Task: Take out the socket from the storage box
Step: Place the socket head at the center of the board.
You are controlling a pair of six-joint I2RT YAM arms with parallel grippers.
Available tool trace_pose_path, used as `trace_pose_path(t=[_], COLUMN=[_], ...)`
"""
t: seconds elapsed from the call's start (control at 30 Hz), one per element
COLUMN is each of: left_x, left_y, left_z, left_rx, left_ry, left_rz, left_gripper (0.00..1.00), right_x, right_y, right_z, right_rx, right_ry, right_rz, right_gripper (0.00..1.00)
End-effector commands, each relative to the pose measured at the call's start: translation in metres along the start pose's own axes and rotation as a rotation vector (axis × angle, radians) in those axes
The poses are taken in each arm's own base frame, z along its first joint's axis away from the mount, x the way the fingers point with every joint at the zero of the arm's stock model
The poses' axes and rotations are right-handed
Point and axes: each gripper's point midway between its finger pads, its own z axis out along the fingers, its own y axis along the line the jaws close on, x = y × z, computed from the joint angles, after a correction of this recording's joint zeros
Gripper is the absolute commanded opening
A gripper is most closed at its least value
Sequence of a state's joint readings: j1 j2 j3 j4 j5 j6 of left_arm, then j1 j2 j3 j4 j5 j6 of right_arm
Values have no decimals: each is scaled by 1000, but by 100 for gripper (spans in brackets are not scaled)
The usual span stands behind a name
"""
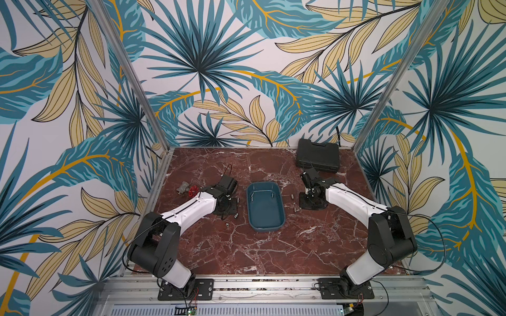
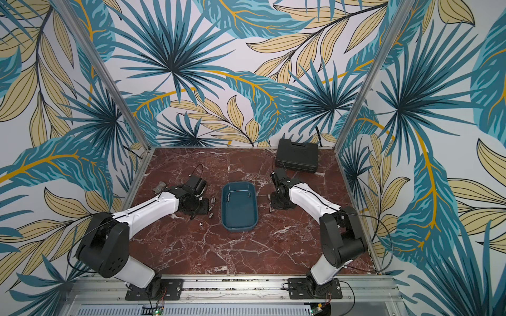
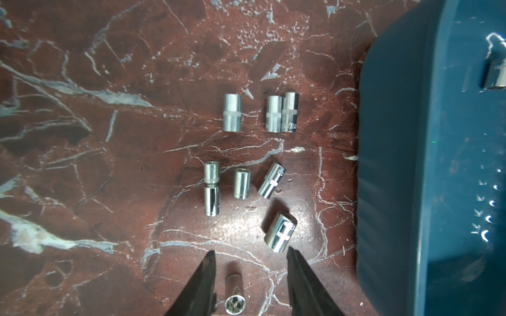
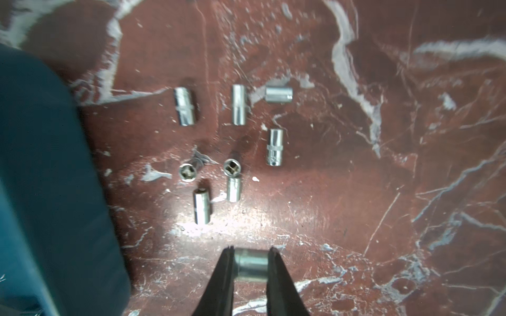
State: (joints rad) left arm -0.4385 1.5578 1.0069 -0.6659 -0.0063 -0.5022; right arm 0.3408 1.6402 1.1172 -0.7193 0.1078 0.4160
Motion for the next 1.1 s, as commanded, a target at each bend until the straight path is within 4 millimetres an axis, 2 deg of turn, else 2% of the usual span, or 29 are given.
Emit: trace_pose_path(t=[0.0, 0.17, 0.3, 0.5, 0.77, 1.07], left_x=[-10, -12, -11, -11, -13, -11], left_y=[-5, -7, -11, -11, -13, -12], left_z=[-7, -4, 1, 3, 3, 0], left_rx=[27, 30, 55, 47, 55, 53], left_ry=[-42, -42, -38, -27, -26, -24], left_rz=[-12, -13, -15, 4, 8, 3], left_gripper=[46, 46, 45, 45, 45, 45], right_x=[11, 11, 6, 8, 8, 7], right_y=[-4, -11, -10, -6, -14, -15], right_z=[15, 28, 34, 48, 54, 57], right_rx=[8, 23, 16, -4, 24, 22], right_ry=[42, 67, 60, 87, 90, 93], right_rz=[36, 56, 79, 106, 112, 102], right_gripper=[16, 16, 16, 16, 18, 23])
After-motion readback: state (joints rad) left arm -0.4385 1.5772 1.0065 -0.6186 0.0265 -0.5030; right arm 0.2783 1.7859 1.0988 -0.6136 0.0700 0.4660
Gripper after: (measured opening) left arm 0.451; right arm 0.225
